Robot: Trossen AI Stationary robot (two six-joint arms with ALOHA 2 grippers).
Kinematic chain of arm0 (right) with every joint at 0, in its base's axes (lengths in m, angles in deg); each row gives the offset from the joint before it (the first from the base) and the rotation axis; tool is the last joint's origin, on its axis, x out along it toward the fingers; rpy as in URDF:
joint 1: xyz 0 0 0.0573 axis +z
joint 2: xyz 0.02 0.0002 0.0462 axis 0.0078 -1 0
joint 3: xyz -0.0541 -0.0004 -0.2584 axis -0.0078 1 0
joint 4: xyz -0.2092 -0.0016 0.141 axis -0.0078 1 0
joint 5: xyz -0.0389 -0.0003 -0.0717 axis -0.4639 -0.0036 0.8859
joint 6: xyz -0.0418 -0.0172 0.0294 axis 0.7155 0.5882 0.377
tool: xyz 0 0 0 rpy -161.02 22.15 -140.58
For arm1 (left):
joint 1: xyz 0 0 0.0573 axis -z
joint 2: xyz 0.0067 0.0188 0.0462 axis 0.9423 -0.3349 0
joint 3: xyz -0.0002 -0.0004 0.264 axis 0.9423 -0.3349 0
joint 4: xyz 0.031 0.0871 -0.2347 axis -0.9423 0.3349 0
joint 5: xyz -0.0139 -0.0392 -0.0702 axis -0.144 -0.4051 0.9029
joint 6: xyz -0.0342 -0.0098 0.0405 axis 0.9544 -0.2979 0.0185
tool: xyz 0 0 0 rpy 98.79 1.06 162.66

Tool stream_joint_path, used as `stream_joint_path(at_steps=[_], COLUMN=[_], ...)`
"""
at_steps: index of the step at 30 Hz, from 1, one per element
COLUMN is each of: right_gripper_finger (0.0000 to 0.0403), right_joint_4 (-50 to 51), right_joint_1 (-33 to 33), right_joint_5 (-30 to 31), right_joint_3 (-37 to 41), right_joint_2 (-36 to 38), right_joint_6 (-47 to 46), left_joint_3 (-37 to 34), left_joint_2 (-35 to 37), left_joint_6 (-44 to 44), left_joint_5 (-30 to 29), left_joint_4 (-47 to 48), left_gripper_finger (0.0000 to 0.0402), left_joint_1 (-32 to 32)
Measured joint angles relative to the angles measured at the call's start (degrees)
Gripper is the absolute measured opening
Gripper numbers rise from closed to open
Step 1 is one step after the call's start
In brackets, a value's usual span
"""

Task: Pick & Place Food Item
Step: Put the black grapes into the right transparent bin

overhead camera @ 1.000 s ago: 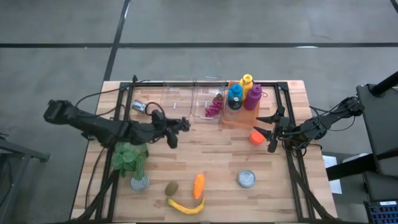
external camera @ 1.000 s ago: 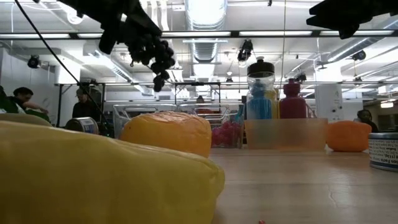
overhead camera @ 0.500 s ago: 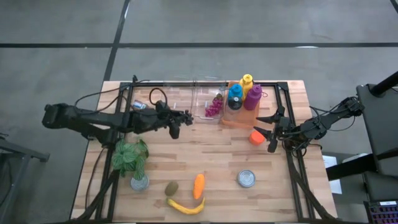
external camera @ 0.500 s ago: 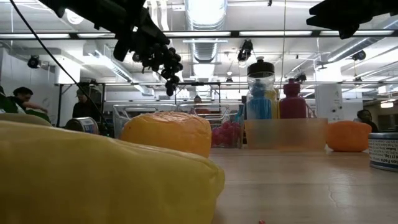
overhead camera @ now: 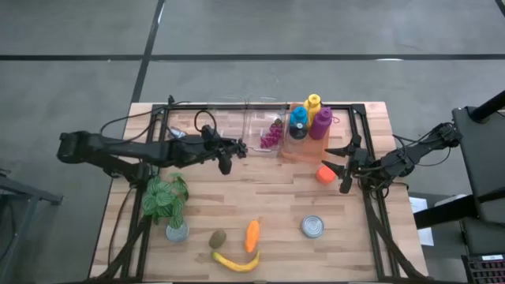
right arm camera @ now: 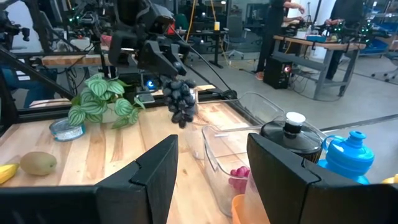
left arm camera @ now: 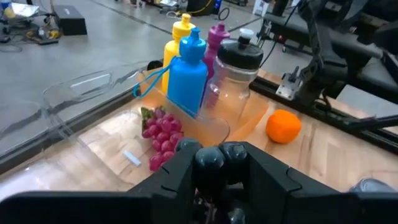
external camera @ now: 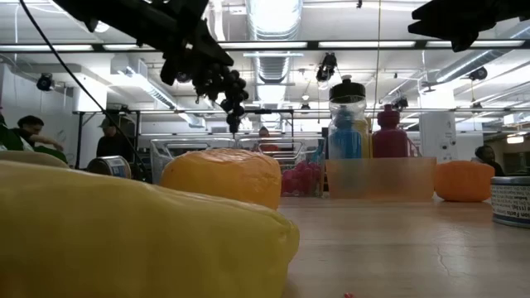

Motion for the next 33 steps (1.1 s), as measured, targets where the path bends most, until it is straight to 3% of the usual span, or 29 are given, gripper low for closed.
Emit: stream_joint_path(at_steps=[13, 33], right_gripper_finger=[0.0190, 0.0190], right_joint_4=[0.0, 0.0], right_joint_1=[0.0, 0.0], right_joint_5=[0.0, 0.0], right_joint_3=[0.0, 0.0], right_joint_2=[0.0, 0.0], right_joint_6=[0.0, 0.0], left_joint_3=[10.9, 30.8], left_joint_2=[-10.8, -30.4], left_joint_6=[-7.0, -7.3], left_joint_5=[5.9, 11.1], left_joint_4=[1.0, 11.9], left_gripper_finger=[0.0119, 0.0119], left_joint_1=[-6.1, -15.7])
